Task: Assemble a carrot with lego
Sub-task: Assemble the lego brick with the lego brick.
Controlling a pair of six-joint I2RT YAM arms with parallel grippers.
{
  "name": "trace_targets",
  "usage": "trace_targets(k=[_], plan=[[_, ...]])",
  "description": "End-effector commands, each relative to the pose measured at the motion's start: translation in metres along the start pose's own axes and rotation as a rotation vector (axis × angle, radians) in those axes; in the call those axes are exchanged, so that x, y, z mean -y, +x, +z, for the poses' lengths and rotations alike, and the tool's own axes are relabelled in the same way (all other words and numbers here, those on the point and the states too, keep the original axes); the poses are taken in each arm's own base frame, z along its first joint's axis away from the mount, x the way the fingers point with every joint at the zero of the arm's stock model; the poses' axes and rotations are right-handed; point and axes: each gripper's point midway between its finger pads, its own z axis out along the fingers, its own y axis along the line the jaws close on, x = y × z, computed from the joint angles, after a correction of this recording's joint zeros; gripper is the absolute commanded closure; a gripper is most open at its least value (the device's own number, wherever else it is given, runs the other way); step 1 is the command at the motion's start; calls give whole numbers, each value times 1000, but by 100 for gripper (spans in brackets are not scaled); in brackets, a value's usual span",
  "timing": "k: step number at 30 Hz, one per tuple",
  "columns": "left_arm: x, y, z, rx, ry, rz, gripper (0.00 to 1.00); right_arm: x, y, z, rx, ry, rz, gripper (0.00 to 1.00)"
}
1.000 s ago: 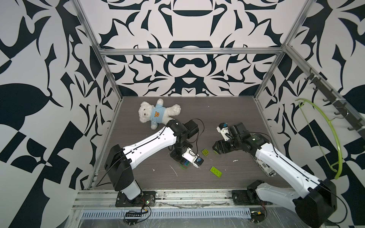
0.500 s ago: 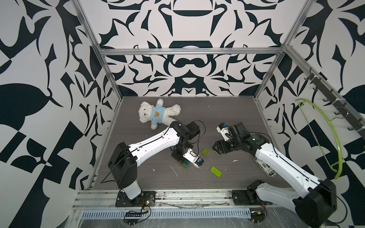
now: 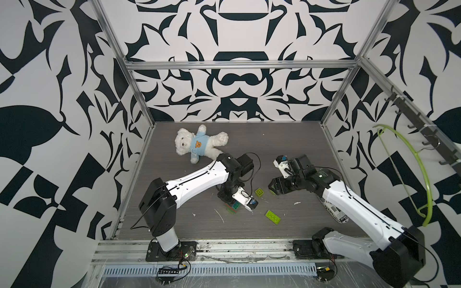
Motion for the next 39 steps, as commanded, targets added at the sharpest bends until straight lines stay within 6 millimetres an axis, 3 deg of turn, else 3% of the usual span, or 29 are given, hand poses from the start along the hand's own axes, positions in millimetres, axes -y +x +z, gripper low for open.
trace_targets(k=[1, 10, 22, 39], plan=[[7, 0, 3, 1, 33, -8, 97, -3, -5, -4, 14, -11, -11, 29], [13, -6, -2, -4, 38, 14, 97, -2, -4, -3, 9, -11, -9, 29], [12, 3, 8, -48, 42, 29, 98, -2, -3, -3, 7, -14, -9, 29], [20, 0, 16, -27, 87, 26, 98, -2, -2, -2, 5, -14, -8, 29]])
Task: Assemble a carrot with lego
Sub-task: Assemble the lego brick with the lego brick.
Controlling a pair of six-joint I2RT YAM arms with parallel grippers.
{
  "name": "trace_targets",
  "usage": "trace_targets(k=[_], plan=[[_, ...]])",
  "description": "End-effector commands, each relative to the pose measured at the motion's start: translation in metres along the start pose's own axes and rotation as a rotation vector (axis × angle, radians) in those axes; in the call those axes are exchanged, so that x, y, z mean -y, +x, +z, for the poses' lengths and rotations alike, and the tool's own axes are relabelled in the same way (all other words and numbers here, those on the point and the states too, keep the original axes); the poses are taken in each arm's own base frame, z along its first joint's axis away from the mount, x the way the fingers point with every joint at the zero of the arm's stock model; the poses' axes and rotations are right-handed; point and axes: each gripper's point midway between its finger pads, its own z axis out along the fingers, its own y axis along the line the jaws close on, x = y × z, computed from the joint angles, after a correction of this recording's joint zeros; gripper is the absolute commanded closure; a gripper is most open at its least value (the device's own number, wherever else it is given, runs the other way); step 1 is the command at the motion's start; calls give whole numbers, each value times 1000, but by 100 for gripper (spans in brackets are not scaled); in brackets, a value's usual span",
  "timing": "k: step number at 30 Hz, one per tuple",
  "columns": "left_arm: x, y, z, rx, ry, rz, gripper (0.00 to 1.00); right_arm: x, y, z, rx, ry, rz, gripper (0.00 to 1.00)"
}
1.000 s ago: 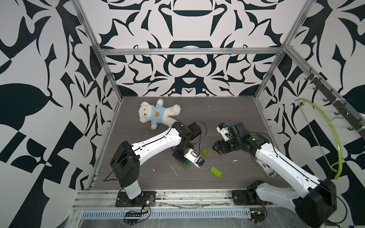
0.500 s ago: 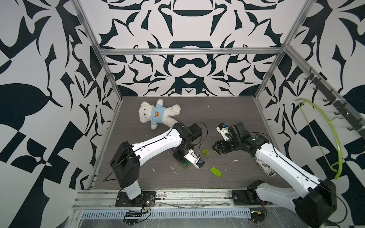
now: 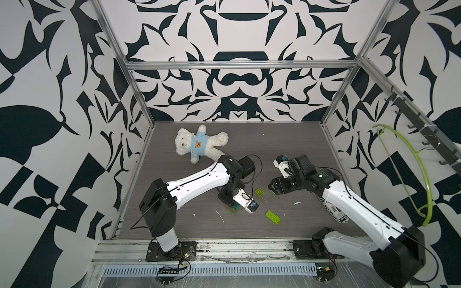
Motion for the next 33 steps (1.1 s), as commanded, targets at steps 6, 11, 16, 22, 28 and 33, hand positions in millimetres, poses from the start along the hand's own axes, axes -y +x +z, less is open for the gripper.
trace_targets(k=[6, 11, 16, 22, 28, 33], plan=[[18, 7, 20, -30, 100, -13, 99, -2, -2, -2, 3, -12, -5, 29], [19, 1, 19, 3, 113, -19, 100, -2, -2, -2, 3, -14, -6, 29], [22, -3, 18, 40, 132, -12, 100, -3, -1, -3, 6, -17, -9, 29], [22, 0, 19, 48, 130, -5, 100, -3, -1, -2, 3, -18, -7, 29], [17, 7, 10, 21, 95, 5, 100, -3, -1, -1, 1, -22, -6, 29], [10, 5, -3, 17, 59, 15, 100, -3, -1, -1, -2, -21, -7, 29]])
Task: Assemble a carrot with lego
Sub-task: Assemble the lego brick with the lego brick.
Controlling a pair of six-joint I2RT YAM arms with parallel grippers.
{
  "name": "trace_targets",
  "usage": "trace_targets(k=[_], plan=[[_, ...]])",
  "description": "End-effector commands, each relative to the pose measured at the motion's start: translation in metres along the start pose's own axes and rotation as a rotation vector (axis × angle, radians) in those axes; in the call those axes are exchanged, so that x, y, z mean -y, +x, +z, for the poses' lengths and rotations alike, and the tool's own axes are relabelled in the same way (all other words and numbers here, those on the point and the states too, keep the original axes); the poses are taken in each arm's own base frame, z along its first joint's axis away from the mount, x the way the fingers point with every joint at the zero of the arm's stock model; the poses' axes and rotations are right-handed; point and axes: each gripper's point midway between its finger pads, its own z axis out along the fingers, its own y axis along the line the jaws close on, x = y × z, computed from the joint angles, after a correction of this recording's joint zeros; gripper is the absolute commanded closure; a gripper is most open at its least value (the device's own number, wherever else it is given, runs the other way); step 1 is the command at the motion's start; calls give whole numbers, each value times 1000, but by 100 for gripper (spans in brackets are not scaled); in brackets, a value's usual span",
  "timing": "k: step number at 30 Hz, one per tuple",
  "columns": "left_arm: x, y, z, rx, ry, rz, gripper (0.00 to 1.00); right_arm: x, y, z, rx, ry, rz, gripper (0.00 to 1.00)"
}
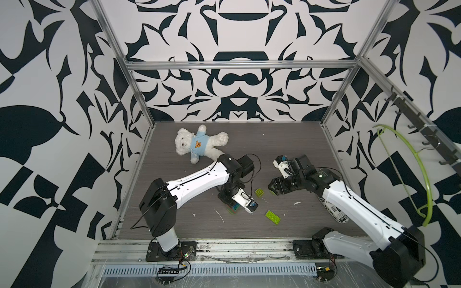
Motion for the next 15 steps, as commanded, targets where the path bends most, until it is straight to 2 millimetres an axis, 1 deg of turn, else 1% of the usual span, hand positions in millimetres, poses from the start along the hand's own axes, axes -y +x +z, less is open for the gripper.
trace_targets(k=[1, 4, 8, 15], plan=[[9, 6, -3, -25, 42, 9, 100, -1, -1, -1, 0, -10, -7, 29], [7, 8, 0, -29, 24, 19, 100, -1, -1, 0, -1, -11, -5, 29], [5, 4, 3, -7, 27, 24, 100, -1, -1, 0, -3, -9, -6, 29], [6, 3, 9, 5, 42, 17, 100, -1, 0, -1, -2, -8, -6, 29]])
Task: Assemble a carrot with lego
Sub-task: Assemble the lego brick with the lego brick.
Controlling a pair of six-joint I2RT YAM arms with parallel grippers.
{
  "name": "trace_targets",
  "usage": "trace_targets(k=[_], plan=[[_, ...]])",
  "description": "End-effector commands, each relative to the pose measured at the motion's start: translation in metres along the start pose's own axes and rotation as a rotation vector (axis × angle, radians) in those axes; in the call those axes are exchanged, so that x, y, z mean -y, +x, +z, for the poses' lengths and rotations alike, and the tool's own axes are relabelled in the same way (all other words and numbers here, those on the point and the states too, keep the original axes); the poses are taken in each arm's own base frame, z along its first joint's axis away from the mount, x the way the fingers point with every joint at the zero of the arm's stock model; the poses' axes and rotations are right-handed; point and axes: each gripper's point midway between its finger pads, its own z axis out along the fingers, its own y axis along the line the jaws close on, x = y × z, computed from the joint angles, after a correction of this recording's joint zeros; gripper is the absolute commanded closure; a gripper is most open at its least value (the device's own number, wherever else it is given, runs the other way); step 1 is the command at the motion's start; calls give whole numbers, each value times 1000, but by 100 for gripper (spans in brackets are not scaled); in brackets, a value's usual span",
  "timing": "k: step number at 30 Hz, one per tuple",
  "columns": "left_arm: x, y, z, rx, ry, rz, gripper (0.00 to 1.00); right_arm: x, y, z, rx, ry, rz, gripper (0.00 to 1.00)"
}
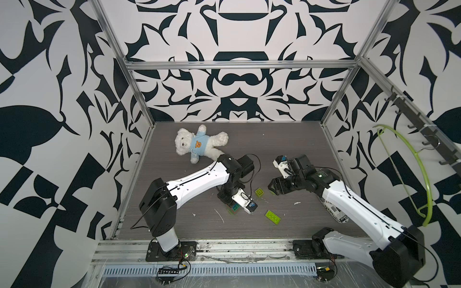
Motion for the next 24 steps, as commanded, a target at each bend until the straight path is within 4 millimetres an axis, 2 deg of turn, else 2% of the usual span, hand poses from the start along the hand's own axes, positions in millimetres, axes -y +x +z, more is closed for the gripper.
trace_targets(k=[1, 11, 15, 24], plan=[[6, -2, 9, 30, 41, -8, 100, -1, 0, -2, 1, -10, -4, 29], [17, 0, 13, 25, 81, -30, 100, -1, 0, -1, -1, -11, -4, 29], [14, 0, 4, 23, 53, -22, 100, -1, 0, -1, -2, -11, -5, 29], [15, 0, 5, 22, 60, 12, 100, -1, 1, 0, -5, -12, -3, 29]])
